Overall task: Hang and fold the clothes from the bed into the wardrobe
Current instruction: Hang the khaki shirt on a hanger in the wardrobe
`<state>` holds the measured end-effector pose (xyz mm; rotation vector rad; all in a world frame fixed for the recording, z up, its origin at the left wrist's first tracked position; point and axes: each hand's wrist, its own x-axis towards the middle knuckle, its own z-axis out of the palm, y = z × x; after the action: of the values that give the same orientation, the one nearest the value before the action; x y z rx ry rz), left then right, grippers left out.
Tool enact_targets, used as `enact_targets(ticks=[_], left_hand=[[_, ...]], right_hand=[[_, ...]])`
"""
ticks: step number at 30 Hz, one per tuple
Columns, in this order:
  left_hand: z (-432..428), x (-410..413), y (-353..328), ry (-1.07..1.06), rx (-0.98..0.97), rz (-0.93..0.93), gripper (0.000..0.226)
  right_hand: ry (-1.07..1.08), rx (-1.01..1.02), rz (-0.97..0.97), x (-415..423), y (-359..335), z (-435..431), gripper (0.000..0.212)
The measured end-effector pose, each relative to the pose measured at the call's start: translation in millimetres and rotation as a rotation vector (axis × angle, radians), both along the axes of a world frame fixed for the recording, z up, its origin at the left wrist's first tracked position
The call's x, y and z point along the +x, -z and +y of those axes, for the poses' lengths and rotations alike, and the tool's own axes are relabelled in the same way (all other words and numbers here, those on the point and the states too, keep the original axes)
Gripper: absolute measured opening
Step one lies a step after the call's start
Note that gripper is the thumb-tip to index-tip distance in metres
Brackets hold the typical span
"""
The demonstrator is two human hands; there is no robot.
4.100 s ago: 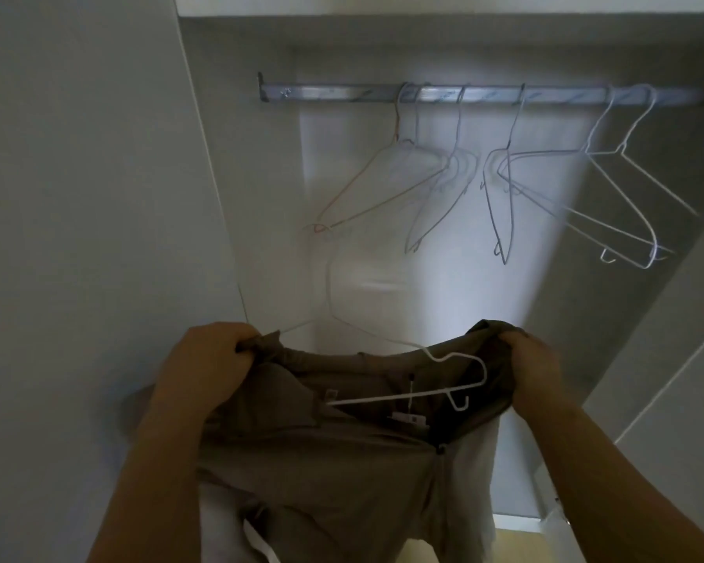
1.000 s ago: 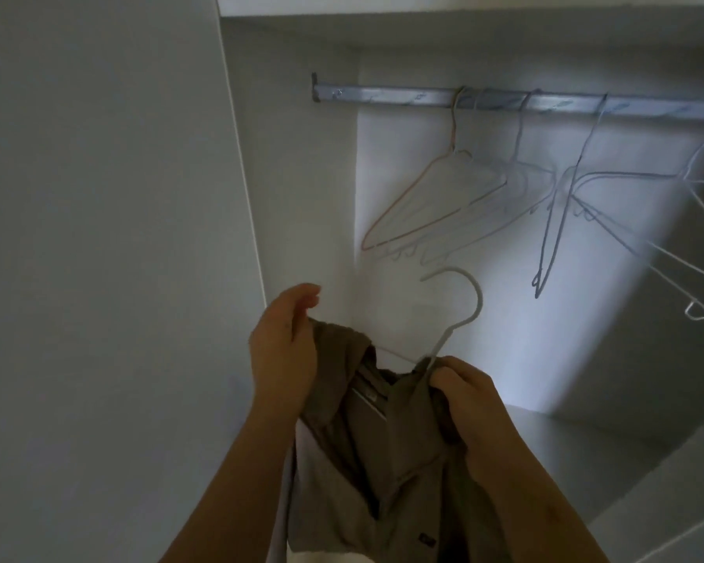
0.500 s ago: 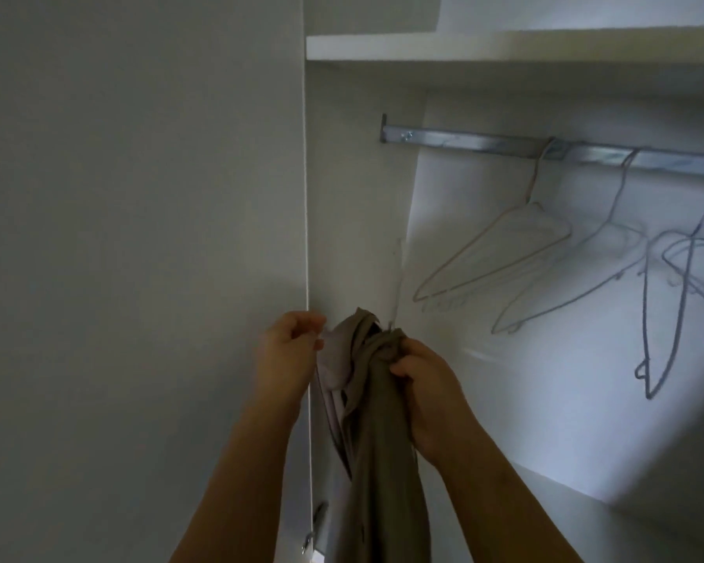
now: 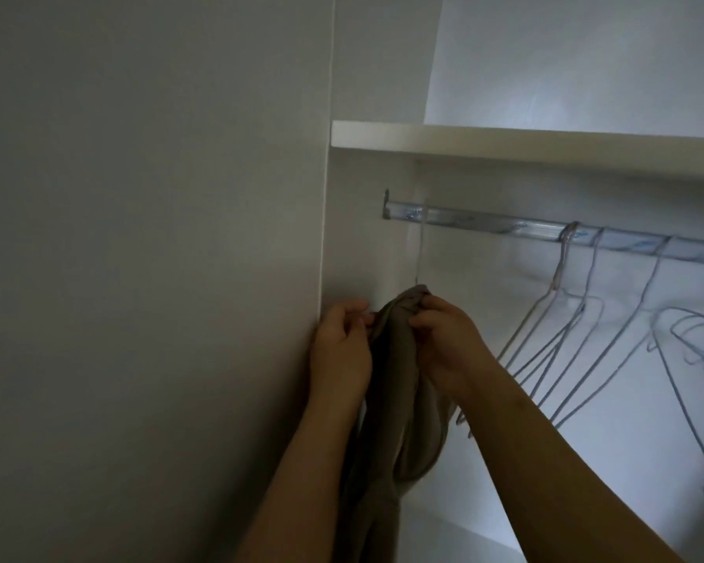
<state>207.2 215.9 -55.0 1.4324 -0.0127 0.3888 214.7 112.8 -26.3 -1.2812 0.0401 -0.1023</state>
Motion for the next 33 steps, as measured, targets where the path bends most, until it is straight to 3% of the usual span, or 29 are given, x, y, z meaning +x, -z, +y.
enact_targets(ticks=[10,18,22,26,33], left_hand=[[-6.6,39.6,-5.7,-0.106,0.106,0.048,0.022],[-11.1,58.7,8.7,-0.038,0.109,0.037,0.040],[-13.3,64.0,18.2,-0.015,0.113,0.028,0.035],[-12.8,68.9,28.9,-0.084,0.256,0.036,0.030],[-8.8,67.4,36.1,-0.089,0.316,0.035,0.028]], right_hand=[[-0.020,0.030,0.078,89.3,-45.0,-14.4,0.023],[-0.108,-0.243,0.291,138.8,-34.8,-11.6,0.014],[-0.144,-0.180,0.299,145.5,-10.9,-4.4,0.007],[-0.133,-0.125,0.270,142.7,-4.1,-3.8,0.014],[-0.097,0.153,0.245,108.4,5.6,-16.9,0.020]])
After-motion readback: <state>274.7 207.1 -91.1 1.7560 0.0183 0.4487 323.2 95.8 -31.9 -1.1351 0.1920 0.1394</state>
